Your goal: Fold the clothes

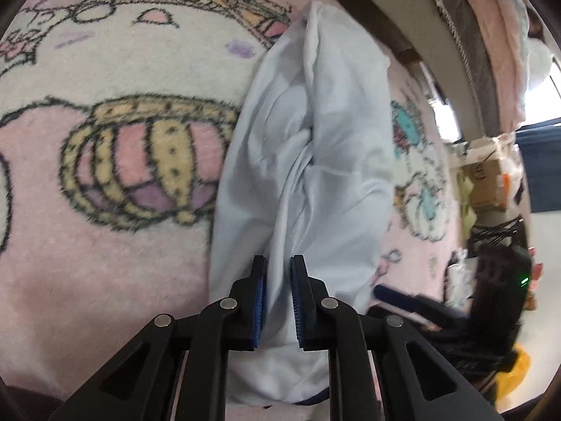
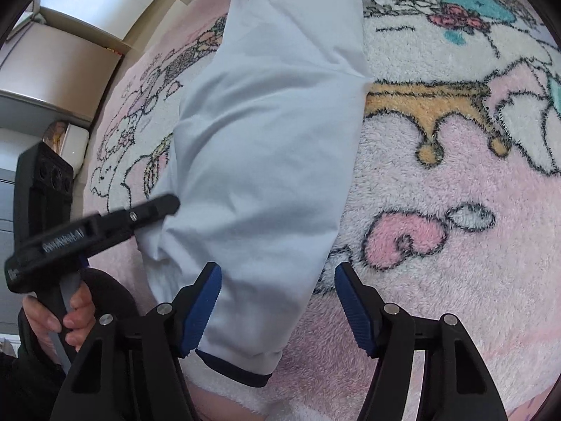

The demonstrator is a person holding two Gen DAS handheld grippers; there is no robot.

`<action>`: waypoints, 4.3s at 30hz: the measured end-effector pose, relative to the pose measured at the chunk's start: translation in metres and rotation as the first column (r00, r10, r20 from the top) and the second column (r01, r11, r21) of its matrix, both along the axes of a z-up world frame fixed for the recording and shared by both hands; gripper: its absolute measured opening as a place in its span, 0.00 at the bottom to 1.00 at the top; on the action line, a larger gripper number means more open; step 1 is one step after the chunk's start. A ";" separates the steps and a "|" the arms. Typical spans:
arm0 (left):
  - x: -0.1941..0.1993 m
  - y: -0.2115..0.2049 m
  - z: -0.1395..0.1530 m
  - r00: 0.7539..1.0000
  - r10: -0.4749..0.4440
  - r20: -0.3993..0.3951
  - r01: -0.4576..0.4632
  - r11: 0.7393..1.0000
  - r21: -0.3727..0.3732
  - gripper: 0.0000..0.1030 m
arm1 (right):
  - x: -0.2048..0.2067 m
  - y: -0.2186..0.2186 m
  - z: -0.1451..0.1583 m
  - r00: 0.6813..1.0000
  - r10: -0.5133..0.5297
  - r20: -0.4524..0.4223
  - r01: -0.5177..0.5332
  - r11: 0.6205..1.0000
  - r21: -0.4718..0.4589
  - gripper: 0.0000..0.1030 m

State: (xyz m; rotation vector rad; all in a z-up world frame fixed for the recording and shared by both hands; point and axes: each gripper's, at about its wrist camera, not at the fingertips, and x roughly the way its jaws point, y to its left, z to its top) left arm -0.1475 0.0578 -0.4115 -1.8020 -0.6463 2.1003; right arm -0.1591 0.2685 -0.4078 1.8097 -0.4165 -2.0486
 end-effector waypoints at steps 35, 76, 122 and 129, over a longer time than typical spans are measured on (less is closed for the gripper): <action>0.085 0.060 0.173 0.260 -0.783 -0.564 0.216 0.617 -0.757 0.90 | 0.070 -0.030 0.128 0.722 0.413 -0.555 0.082 0.745 0.661 0.65; 0.205 0.077 0.047 0.060 -0.995 0.085 0.347 -0.059 -0.936 0.91 | 0.098 -0.094 0.024 0.546 0.821 -0.168 -0.345 0.403 0.847 0.65; 0.180 0.059 -0.037 -0.237 -0.934 0.267 0.099 -0.296 -0.950 1.00 | 0.119 -0.103 -0.042 -0.101 0.964 -0.245 -0.190 0.223 0.956 0.77; 0.189 0.049 -0.051 -0.369 -0.871 0.325 -0.150 -0.290 -0.945 1.00 | 0.114 -0.102 -0.039 -0.040 0.971 -0.234 -0.193 0.222 0.956 0.78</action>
